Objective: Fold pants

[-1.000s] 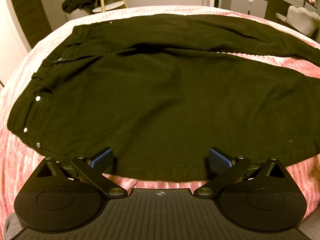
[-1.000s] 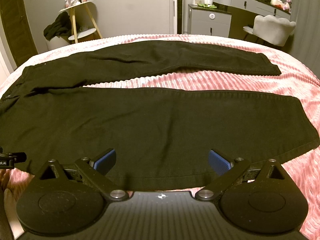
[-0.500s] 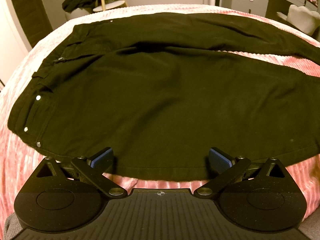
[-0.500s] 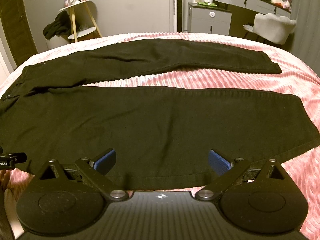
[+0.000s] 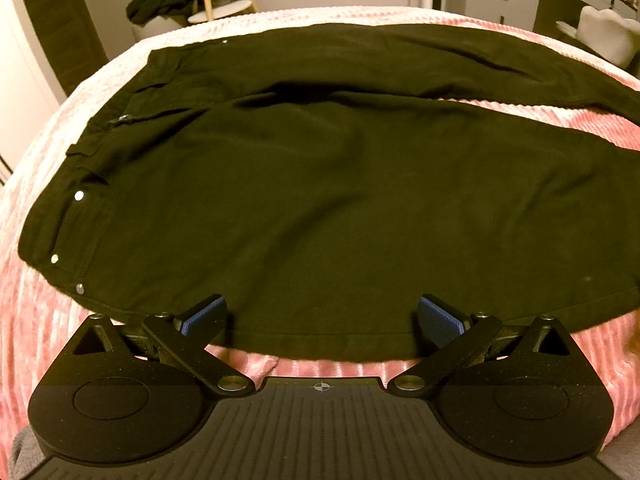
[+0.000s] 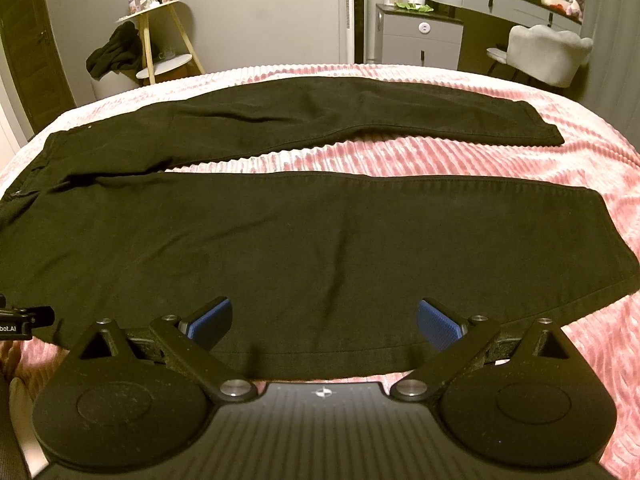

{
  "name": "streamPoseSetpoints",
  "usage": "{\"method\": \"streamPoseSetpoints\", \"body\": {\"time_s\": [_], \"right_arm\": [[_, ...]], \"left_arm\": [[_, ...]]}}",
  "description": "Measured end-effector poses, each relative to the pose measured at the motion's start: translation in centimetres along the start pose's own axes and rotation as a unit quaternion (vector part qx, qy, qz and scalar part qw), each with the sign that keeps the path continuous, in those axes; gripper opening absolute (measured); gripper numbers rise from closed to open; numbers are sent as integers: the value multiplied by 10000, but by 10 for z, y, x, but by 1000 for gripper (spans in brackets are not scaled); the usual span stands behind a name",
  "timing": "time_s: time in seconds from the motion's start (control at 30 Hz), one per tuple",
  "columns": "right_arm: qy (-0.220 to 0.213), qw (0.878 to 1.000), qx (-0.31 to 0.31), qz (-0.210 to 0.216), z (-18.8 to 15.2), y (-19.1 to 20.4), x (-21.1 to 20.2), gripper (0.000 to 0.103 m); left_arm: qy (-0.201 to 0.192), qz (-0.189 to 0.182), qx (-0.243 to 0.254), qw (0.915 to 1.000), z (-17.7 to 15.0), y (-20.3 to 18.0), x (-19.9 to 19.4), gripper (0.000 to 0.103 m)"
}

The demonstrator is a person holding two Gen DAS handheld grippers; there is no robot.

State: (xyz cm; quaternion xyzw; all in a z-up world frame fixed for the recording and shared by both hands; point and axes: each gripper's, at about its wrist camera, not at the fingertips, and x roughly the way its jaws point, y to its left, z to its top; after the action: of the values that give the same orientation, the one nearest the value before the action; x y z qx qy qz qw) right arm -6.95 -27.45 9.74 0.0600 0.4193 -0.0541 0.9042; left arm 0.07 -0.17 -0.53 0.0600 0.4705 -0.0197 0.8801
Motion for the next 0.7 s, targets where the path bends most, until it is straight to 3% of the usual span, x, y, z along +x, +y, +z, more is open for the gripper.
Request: {"method": "streamPoseSetpoints", "body": {"time_s": [0.7], "right_arm": [[84, 9998, 183, 44, 1, -4, 0, 99]], "left_arm": [[-68, 0, 109, 9999, -1, -3, -3, 103]]}}
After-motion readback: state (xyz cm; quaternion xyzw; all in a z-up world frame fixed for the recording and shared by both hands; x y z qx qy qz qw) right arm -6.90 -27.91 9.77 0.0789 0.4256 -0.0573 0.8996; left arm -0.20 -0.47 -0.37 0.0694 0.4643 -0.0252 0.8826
